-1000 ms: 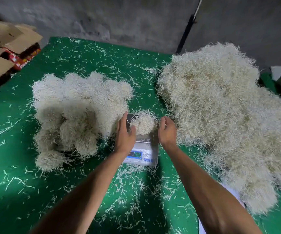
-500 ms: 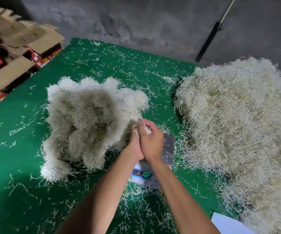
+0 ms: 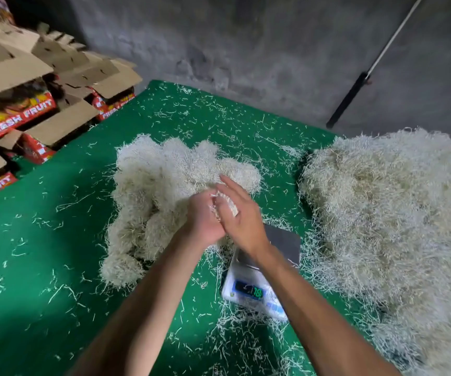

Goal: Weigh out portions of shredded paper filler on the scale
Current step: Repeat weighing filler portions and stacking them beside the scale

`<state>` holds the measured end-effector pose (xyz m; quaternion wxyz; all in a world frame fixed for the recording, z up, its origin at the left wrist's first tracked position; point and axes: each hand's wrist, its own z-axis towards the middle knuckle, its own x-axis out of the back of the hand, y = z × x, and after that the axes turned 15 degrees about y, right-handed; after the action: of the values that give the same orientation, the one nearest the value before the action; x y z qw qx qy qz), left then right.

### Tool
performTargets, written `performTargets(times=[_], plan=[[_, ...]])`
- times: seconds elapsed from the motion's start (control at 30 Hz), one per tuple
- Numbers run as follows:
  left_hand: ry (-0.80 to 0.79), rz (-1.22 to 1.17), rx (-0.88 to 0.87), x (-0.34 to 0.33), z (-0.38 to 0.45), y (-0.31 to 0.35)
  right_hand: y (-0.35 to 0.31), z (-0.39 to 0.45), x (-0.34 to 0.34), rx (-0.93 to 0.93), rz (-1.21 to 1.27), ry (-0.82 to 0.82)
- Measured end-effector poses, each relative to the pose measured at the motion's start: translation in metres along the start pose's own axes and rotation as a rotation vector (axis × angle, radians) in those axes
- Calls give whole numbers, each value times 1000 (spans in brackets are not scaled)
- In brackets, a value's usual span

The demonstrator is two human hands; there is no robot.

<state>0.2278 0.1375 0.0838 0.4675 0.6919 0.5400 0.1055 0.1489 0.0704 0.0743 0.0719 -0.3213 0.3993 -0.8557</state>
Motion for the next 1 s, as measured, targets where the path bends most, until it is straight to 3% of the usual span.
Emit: performTargets(times=[0.07, 0.13, 0.23, 0.3, 0.4, 0.47, 0.57, 0.67, 0.77, 1.0], plan=[[83, -215, -10, 17, 10, 7, -11, -11, -21, 148, 21, 34], [-7, -330, 136, 18, 12, 0, -10, -7, -29, 212, 29, 80], [-248, -396, 438, 10, -1, -1, -6, 35, -25, -109, 3, -9], [-266, -429, 450, 11, -1, 2, 4, 61, -24, -302, -16, -18], [-65, -487, 413, 11, 12, -8, 13, 104, -31, -407, -82, 133], [-42, -489, 417, 9, 19, -13, 11, 137, -34, -450, -42, 182], [-62, -474, 421, 9, 26, -13, 4, 169, -31, -624, 110, 5], [-40, -454, 419, 5, 36, -15, 21, 168, -21, -621, 37, -118], [-38, -374, 411, -8, 42, -24, 53, 142, -5, -597, -125, -90], [-118, -209, 413, -68, 44, -57, 125, 46, 80, -578, -146, -15]])
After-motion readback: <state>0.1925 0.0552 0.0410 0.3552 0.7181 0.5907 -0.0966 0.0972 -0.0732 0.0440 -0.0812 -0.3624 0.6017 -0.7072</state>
